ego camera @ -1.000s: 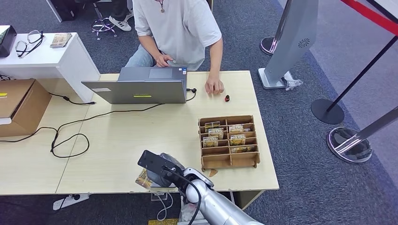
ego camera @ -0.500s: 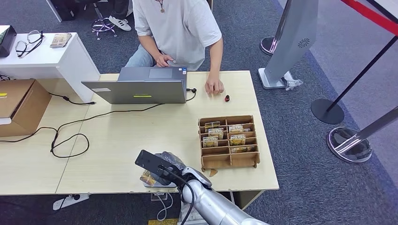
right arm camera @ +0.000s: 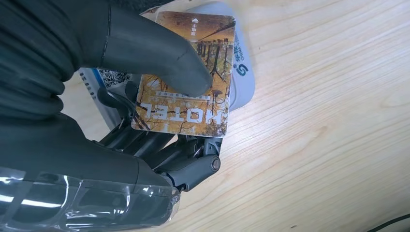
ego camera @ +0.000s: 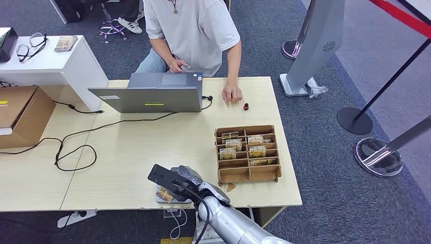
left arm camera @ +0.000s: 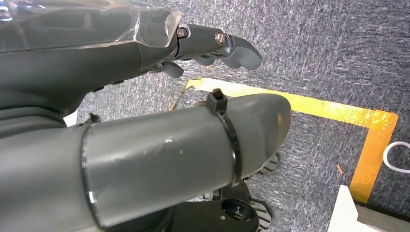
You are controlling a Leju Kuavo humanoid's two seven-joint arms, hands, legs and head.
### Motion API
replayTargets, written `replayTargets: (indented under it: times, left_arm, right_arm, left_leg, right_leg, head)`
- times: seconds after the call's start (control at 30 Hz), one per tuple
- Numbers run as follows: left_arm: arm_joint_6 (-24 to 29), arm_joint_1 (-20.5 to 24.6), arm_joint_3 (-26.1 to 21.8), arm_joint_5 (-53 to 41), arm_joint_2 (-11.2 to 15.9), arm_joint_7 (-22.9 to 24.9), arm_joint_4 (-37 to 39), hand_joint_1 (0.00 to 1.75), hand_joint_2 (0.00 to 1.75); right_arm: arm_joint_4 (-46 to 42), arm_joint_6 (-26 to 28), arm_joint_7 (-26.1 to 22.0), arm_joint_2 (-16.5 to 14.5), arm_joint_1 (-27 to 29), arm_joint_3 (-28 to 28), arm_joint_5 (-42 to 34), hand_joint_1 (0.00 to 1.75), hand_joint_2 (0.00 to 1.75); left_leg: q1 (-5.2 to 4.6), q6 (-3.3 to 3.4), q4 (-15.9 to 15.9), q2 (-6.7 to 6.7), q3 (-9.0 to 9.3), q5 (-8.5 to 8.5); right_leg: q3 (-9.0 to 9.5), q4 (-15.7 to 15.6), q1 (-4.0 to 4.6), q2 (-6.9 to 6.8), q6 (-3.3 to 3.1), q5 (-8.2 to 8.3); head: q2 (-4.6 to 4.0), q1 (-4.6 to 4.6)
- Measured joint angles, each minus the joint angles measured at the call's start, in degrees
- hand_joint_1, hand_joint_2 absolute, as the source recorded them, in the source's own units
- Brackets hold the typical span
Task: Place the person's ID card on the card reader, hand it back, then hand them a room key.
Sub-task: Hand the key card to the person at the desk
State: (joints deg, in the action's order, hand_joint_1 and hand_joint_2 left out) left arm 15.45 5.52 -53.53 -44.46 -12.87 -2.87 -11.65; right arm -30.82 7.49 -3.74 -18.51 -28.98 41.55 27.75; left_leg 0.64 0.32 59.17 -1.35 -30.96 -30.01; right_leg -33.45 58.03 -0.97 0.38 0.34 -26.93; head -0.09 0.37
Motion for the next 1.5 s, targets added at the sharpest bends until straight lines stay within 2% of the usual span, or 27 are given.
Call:
replayTargets:
  times: [1.03, 1.5]
  left_arm:
    - [-2.3, 0.0, 0.0, -2.8, 0.5, -0.1, 0.0, 0.00, 0.00]
    - [-1.9, 0.0, 0.1, -2.7, 0.5, 0.1, 0.0, 0.00, 0.00]
  right_arm:
    - [3.3, 5.3, 3.7, 0.0, -1.7, 0.0, 6.3, 1.75, 1.75]
    - [4.3, 2.7, 3.7, 0.0, -2.5, 0.0, 6.7, 1.75, 1.75]
  left_leg:
    - [-0.01, 0.00, 0.0, 0.00, 0.08, 0.01]
    - [-0.01, 0.00, 0.0, 0.00, 0.18, 0.01]
  right_leg:
    - [0.07, 0.0, 0.00, 0.00, 0.00, 0.01]
    - [0.16, 0.0, 0.00, 0.00, 0.00, 0.01]
  head:
    - [0.00, -0.01]
    - [0.00, -0.02]
